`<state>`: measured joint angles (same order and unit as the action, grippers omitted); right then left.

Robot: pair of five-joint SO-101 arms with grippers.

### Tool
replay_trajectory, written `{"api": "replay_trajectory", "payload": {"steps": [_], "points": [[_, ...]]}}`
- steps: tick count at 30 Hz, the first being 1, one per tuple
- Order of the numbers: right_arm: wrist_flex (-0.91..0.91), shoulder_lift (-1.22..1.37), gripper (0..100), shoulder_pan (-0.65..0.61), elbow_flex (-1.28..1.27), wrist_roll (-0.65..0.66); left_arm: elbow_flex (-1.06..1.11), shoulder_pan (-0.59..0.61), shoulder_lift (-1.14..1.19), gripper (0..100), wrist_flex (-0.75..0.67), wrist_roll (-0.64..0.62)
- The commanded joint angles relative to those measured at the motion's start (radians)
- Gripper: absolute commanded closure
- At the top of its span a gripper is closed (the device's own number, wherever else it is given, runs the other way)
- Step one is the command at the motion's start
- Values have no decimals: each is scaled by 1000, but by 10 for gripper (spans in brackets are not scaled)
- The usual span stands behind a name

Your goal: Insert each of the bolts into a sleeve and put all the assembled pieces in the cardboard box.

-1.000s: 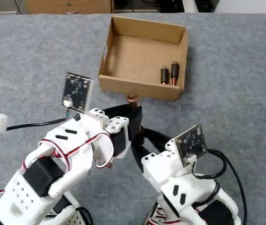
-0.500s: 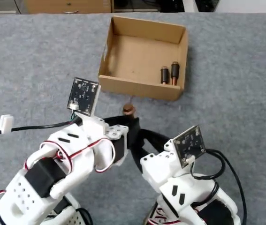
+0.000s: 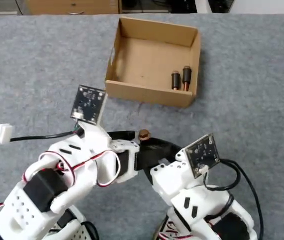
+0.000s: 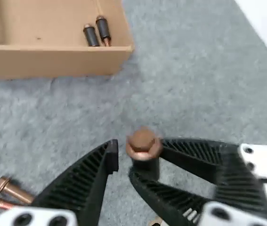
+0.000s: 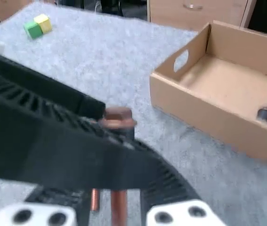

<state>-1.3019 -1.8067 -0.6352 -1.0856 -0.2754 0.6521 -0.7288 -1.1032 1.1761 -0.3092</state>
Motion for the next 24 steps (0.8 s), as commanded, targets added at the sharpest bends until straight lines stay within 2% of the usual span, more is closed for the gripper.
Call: {"api": "replay_trajectory", "payload": {"steps": [1, 5, 8, 11, 13, 16, 19, 21, 24], "points": [[11, -87, 997, -4, 27, -5, -60, -8, -19, 619, 5, -2], [12, -87, 997, -1, 27, -3, -130, 18, -94, 619, -5, 3], [26, -81, 997, 27, 28, -3, -247, 140, -127, 619, -25, 5], [112, -76, 997, 143, 36, -3, -361, 298, -108, 643, -40, 5], [192, -58, 997, 225, 48, -5, -402, 420, -94, 746, -11, 26], [281, 50, 997, 320, 108, -5, -391, 562, -96, 998, 68, 89], [393, 229, 997, 375, 196, -5, -331, 631, -96, 928, 163, 126], [471, 374, 997, 394, 271, -5, -295, 651, -96, 981, 222, 140], [537, 624, 997, 410, 430, -3, -210, 663, -96, 981, 301, 147]]}}
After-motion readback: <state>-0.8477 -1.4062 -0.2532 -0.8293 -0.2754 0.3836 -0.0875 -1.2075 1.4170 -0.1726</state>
